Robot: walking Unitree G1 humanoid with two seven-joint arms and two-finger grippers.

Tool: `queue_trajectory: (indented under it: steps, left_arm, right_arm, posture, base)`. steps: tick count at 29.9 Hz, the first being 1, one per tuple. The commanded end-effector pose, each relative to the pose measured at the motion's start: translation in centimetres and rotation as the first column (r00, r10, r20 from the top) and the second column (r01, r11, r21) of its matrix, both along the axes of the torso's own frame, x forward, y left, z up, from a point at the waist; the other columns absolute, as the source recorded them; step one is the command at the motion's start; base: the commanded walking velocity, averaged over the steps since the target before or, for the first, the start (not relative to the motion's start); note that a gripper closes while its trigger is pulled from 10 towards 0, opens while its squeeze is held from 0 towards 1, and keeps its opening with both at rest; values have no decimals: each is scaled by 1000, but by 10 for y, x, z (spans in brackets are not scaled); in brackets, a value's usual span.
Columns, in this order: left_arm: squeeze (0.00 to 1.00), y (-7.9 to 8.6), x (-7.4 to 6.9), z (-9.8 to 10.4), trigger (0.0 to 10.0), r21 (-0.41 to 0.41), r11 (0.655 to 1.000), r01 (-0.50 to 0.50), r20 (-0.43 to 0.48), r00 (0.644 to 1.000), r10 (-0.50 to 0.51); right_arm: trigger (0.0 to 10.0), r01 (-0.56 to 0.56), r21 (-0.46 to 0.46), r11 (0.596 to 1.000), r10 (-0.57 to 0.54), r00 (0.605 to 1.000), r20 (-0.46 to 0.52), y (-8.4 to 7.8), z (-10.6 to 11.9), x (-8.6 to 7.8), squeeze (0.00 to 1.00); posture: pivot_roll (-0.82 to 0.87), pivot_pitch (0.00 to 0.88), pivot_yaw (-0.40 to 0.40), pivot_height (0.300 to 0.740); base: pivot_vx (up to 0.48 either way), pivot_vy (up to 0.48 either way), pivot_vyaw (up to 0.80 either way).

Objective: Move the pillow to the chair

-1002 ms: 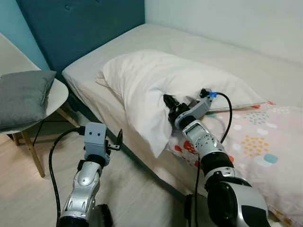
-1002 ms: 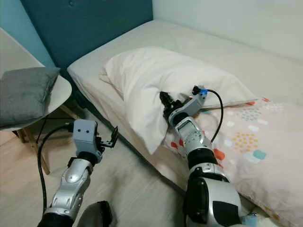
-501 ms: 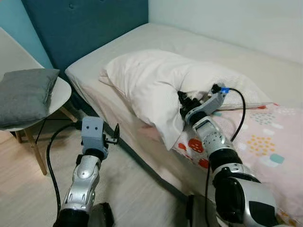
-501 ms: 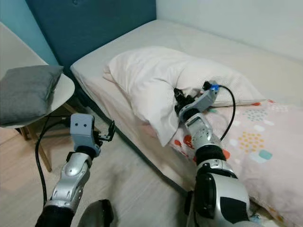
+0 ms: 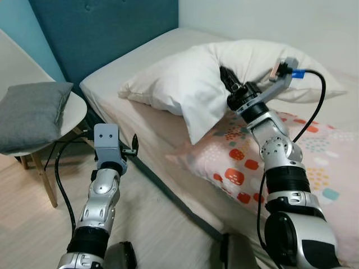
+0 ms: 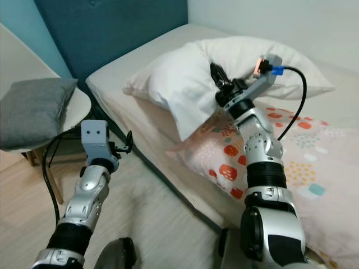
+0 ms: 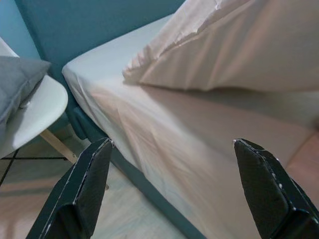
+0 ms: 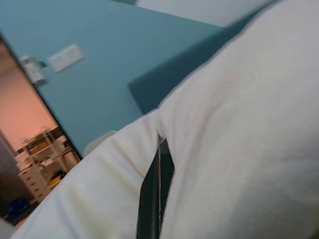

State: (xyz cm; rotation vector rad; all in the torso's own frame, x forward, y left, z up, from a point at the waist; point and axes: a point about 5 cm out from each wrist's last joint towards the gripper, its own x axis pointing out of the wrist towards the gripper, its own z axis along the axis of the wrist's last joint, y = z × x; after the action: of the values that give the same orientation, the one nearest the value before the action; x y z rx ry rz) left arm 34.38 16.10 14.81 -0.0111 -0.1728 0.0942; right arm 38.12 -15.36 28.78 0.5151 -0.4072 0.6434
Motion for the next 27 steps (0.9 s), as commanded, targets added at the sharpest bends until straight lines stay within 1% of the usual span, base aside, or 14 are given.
queue_trajectory:
  steps: [1,3,5,6,7,12,19,22,27]
  left_arm:
    - [0,4,1,-3,10000,18,1000,-19,-7,1000,19]
    - [0,4,1,-1,10000,15,1000,-24,-3,1000,24]
    - [0,5,2,-1,10000,11,999,-32,1,999,32]
    - [0,5,2,-1,10000,11,999,-32,1,999,32]
    - [0,7,2,0,10000,8,999,-43,3,999,43]
    - [0,9,2,1,10000,4,998,-55,7,998,55]
    - [0,9,2,1,10000,6,998,-61,12,998,61]
    - [0,7,2,0,10000,2,998,-57,10,998,57]
    - [0,6,3,1,10000,-5,999,-49,13,999,49]
  right_arm:
    - [0,-72,-16,997,74,980,186,7,37,-15,0]
    - [0,-116,-40,993,122,962,246,11,50,-25,0]
    - [0,-143,-51,988,152,947,285,14,59,-32,0]
    - [0,-143,-51,988,152,947,285,14,59,-32,0]
    - [0,-160,-59,985,171,935,310,16,67,-37,0]
    - [0,-164,-62,985,175,931,319,16,69,-40,0]
    - [0,-174,-47,984,179,934,310,16,65,-43,0]
    - [0,-202,-39,979,205,930,306,20,63,-48,0]
    - [0,-221,-42,974,224,931,288,27,58,-48,0]
  posture:
    - [10,29,3,490]
    - [12,27,2,500]
    - [14,26,1,510]
    - [14,26,1,510]
    - [14,23,-1,520]
    - [17,23,-1,535]
    - [19,23,1,560]
    - [18,22,2,575]
    - [20,20,3,595]
  base:
    - [0,0,0]
    - [0,0,0]
    - [0,0,0]
    - [0,0,0]
    - [0,0,0]
    - [0,0,0]
    - [0,0,0]
    - [0,0,0]
    - [0,0,0]
